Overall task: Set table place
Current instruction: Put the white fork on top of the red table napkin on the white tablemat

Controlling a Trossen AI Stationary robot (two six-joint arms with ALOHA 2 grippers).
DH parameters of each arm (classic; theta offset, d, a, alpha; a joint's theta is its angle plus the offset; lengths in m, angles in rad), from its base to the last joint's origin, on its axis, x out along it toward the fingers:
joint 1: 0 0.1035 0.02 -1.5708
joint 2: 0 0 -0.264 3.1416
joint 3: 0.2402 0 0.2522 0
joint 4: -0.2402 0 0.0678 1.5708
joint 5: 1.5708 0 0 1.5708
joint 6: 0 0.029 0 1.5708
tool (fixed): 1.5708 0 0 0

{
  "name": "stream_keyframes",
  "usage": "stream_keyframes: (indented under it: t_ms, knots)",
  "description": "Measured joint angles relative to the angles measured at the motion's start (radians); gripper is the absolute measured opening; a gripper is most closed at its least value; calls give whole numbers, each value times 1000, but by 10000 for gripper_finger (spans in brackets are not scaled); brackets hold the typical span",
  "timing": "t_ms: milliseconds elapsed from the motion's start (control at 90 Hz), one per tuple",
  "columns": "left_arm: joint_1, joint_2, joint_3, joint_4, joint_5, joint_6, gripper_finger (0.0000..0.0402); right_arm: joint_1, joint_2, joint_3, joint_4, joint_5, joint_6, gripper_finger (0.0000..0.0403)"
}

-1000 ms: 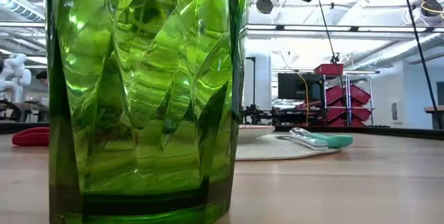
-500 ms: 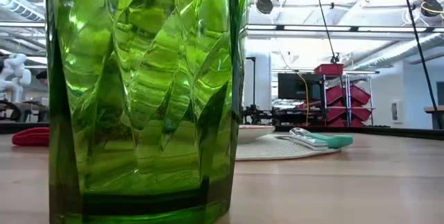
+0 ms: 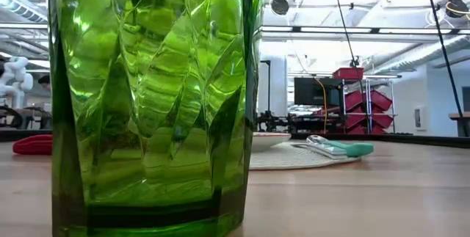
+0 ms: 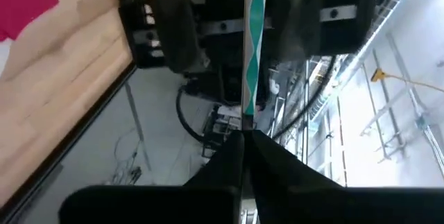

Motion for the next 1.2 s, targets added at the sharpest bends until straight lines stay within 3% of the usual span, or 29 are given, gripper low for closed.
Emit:
stream_keyframes:
  t_ms: [256,633,789,1067,1200]
  knots:
    - [-20,30,30,25,85,-42,215,1,51,0,66,-51,5,0]
    - [-25,45,32,37,148,-52,207,8,68,-1,121,-33,-31,0]
    - [-26,45,32,36,142,-11,159,15,68,-1,135,-17,-33,0]
    - [-22,45,31,26,139,32,19,23,68,0,168,-16,-32,3]
    - [-22,46,30,23,139,48,11,23,67,0,170,-15,-24,19]
